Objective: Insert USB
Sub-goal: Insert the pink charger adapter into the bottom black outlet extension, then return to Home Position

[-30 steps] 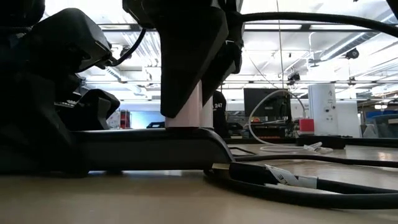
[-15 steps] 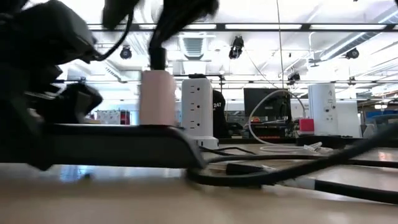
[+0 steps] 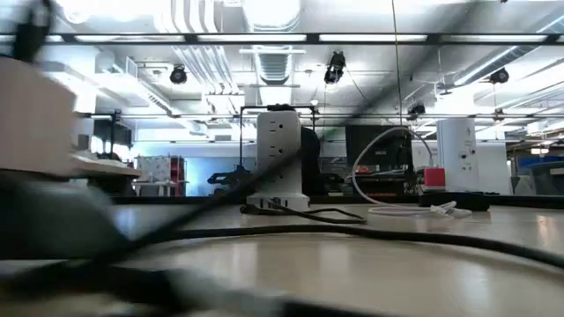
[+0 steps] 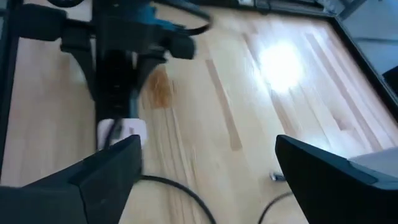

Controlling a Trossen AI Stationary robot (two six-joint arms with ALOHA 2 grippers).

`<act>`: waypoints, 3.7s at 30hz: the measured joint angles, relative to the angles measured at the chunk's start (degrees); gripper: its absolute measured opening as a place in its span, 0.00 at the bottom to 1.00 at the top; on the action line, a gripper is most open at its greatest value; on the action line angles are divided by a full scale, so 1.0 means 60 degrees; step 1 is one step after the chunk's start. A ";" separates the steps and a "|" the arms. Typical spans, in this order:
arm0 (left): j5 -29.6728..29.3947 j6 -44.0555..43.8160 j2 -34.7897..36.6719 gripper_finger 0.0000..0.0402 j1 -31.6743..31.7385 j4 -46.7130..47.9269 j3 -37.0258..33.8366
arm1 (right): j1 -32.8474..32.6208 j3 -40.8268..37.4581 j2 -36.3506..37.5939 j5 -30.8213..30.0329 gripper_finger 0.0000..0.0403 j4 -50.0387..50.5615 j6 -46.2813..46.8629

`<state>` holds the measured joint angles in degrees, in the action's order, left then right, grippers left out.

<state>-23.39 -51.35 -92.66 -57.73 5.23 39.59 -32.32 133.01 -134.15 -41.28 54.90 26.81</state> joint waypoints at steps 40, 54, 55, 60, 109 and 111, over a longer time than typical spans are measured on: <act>-0.0211 0.0133 0.2482 0.95 -0.1257 0.0672 -0.0031 | -0.0979 0.0321 0.0131 0.1890 0.32 -0.1279 -0.1315; -0.2781 0.4752 0.5436 0.92 -0.0107 0.1671 -0.0044 | -0.0047 0.0324 0.0914 0.4070 0.01 -0.1264 -0.4758; -0.2774 0.5383 0.5697 0.92 0.0014 0.1629 -0.0044 | 0.0109 0.0324 0.0948 0.4134 0.01 -0.1154 -0.4826; -0.2799 0.7928 0.6732 0.91 0.0586 0.1655 -0.0055 | 0.0782 0.0280 0.1035 0.4426 0.00 -0.0461 -0.5027; 0.0406 0.9144 1.0320 0.94 0.8020 -0.1175 -0.3197 | 0.6397 -1.3321 0.9468 0.7199 0.00 -0.9256 -0.7262; 0.0253 0.8914 1.0852 0.93 0.8020 -0.0563 -0.3198 | 0.6397 -1.4040 1.0101 0.7196 0.00 -0.9345 -0.6960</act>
<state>-21.87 2.13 -27.55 -9.61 1.85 20.40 6.07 48.77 -73.54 1.89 -1.17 -14.95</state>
